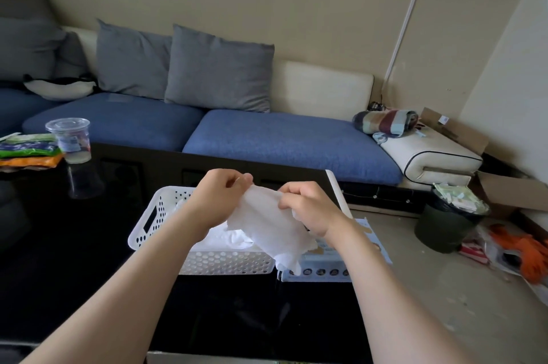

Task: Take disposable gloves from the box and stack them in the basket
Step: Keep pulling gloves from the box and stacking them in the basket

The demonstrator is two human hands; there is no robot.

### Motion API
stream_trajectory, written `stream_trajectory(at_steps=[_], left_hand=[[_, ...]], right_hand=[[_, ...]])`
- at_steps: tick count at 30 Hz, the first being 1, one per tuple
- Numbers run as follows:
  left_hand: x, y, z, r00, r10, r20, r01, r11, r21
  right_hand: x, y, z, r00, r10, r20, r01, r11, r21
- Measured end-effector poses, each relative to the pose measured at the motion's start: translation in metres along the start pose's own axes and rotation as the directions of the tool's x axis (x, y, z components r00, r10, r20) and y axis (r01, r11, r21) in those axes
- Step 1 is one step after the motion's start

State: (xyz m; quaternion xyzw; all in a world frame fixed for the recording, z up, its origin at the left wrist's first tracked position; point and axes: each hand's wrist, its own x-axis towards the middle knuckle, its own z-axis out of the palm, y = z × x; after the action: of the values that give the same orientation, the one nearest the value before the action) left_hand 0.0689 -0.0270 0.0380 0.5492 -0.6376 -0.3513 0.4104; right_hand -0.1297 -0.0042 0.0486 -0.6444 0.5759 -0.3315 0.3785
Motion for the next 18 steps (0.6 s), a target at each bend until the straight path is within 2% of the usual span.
stream_trajectory(at_steps=[6,8,12,16,18], left_hand=[[0.004,-0.01,-0.011,0.994,-0.11,0.0,0.109,0.987,-0.115],[0.005,-0.013,-0.015,0.993,-0.118,-0.008,0.117,0.989,-0.086],[0.009,-0.027,-0.022,0.988,-0.116,-0.1,0.124,0.99,0.072],[0.02,-0.038,-0.021,0.972,-0.063,-0.228,0.087,0.991,0.097],[0.023,-0.041,-0.021,0.965,-0.062,-0.256,0.089,0.992,0.094]], right_hand=[[0.005,0.001,0.002,0.975,0.152,0.16,-0.152,0.988,-0.014],[0.008,0.004,0.004,0.97,0.183,0.16,-0.184,0.983,-0.011],[0.022,0.007,0.013,0.987,0.152,0.049,-0.151,0.988,-0.005],[0.04,0.012,0.026,0.988,0.045,-0.146,-0.05,0.998,-0.031],[0.047,0.013,0.032,0.98,-0.012,-0.197,-0.001,0.998,-0.067]])
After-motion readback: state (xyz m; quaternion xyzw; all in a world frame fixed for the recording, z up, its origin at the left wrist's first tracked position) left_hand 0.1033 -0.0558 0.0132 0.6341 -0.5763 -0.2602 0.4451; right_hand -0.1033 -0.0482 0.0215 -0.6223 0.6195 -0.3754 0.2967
